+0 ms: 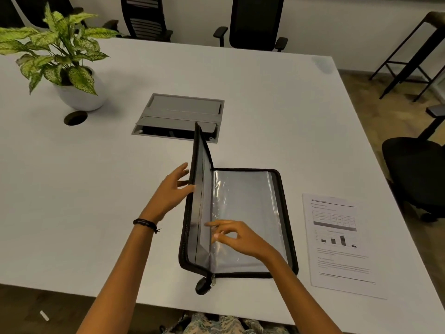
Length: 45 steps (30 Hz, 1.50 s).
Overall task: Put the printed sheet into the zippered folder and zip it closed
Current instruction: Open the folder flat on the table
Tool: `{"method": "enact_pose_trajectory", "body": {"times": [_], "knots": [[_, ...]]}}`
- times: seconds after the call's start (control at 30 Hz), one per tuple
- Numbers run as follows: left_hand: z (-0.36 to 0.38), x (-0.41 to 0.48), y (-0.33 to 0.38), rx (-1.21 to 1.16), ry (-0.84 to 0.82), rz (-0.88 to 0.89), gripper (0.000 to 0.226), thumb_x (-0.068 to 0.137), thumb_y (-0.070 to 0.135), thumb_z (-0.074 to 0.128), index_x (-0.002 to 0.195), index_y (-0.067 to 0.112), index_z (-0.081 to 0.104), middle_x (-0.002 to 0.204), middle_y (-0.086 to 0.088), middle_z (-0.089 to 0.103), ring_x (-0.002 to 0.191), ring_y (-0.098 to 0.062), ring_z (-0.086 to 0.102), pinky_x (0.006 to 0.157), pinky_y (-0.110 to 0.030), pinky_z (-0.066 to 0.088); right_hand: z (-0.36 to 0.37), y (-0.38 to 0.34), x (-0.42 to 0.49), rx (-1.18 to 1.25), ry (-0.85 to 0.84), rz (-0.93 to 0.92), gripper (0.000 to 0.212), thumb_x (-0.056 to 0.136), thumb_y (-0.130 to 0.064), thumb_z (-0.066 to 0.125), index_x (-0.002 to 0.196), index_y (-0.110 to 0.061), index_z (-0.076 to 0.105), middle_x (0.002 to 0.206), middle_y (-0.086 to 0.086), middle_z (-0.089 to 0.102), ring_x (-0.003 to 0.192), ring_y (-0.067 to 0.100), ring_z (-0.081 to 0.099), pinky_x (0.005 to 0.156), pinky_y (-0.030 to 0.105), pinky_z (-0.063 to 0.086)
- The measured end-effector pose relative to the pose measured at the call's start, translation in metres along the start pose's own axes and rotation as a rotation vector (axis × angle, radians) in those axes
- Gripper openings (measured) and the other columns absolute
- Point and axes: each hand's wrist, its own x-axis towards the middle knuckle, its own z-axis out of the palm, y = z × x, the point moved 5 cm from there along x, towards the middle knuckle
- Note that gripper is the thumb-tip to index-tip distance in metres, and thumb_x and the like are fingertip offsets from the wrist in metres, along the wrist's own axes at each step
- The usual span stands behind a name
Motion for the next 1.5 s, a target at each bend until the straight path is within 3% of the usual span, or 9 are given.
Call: {"method": "enact_pose_trajectory", "body": {"times": [0.07,0.13,0.2,0.3,0.47,0.8,1.1,1.3,1.5], "knots": [[-0.006,-0.001,-0.008,0.022,0.015,0.022,0.057,0.093,0.010,0.054,0.144,0.023,0.033,0.143,-0.003,0.045,0.097,0.005,0.057,0.073,-0.004,0.047,-0.021,0.027,-0.005,0.032,0.208,0.087,0.013,0.090,-0.019,0.056,0.093,-0.016,0.068,0.124,-0.008,0.059,0.110,0.006,0.056,0.098,0.025,0.047],[-0.017,-0.003,-0.016,0.031,0.074,0.025,0.055,0.092,0.007,0.054,0.142,0.023,0.037,0.135,-0.001,0.050,0.084,0.011,0.056,0.059,0.001,0.047,-0.047,0.063,-0.021,0.128,0.516,0.241,0.015,0.090,-0.010,0.054,0.101,-0.010,0.065,0.121,0.003,0.060,0.105,0.012,0.057,0.097,0.033,0.048],[-0.029,-0.006,-0.023,0.045,0.126,-0.006,0.054,0.092,0.009,0.055,0.142,0.022,0.038,0.137,-0.002,0.050,0.088,0.005,0.056,0.074,-0.006,0.048,-0.069,0.099,-0.044,0.119,0.757,0.401,0.023,0.089,-0.001,0.052,0.111,-0.003,0.059,0.123,0.016,0.057,0.111,0.025,0.055,0.097,0.037,0.046],[-0.045,-0.008,-0.036,0.087,0.170,-0.067,0.053,0.093,0.010,0.055,0.142,0.020,0.038,0.141,-0.009,0.048,0.103,-0.014,0.054,0.089,-0.031,0.046,-0.086,0.138,-0.071,-0.025,0.882,0.638,0.039,0.087,0.001,0.054,0.125,0.001,0.047,0.129,0.026,0.049,0.117,0.038,0.048,0.101,0.047,0.044],[-0.065,-0.010,-0.064,0.235,0.214,-0.168,0.053,0.094,0.011,0.054,0.144,0.014,0.035,0.142,-0.016,0.047,0.121,-0.037,0.054,0.102,-0.052,0.045,-0.091,0.161,-0.088,-0.091,0.885,0.810,0.054,0.087,-0.004,0.055,0.136,-0.001,0.033,0.136,0.027,0.041,0.124,0.041,0.042,0.102,0.050,0.039],[-0.082,-0.011,-0.101,0.246,0.290,-0.153,0.049,0.094,0.000,0.050,0.141,0.010,0.040,0.140,-0.016,0.051,0.119,-0.038,0.055,0.107,-0.049,0.041,-0.086,0.165,-0.086,-0.135,0.868,0.833,0.044,0.086,0.003,0.052,0.129,0.002,0.042,0.127,0.027,0.050,0.113,0.042,0.051,0.096,0.048,0.047],[-0.083,0.001,-0.139,0.271,0.345,-0.217,0.048,0.094,-0.003,0.046,0.140,0.010,0.041,0.142,-0.018,0.048,0.131,-0.039,0.044,0.113,-0.049,0.032,-0.079,0.172,-0.103,-0.200,0.815,0.841,0.034,0.083,0.007,0.053,0.117,0.003,0.047,0.116,0.026,0.053,0.102,0.037,0.056,0.085,0.040,0.050],[-0.070,-0.002,-0.176,0.273,0.315,-0.337,0.052,0.096,-0.004,0.038,0.145,0.009,0.030,0.145,-0.023,0.041,0.132,-0.044,0.039,0.114,-0.051,0.029,-0.076,0.170,-0.110,-0.309,0.807,0.823,0.025,0.084,0.006,0.053,0.109,0.005,0.050,0.109,0.024,0.056,0.095,0.034,0.057,0.081,0.037,0.050],[-0.052,-0.002,-0.213,0.272,0.247,-0.390,0.059,0.095,-0.006,0.039,0.148,-0.001,0.013,0.155,-0.022,0.020,0.143,-0.037,0.022,0.121,-0.044,0.016,-0.078,0.172,-0.116,-0.351,0.777,0.798,0.025,0.086,0.006,0.050,0.111,0.004,0.051,0.111,0.023,0.056,0.099,0.033,0.057,0.085,0.036,0.050]]}}
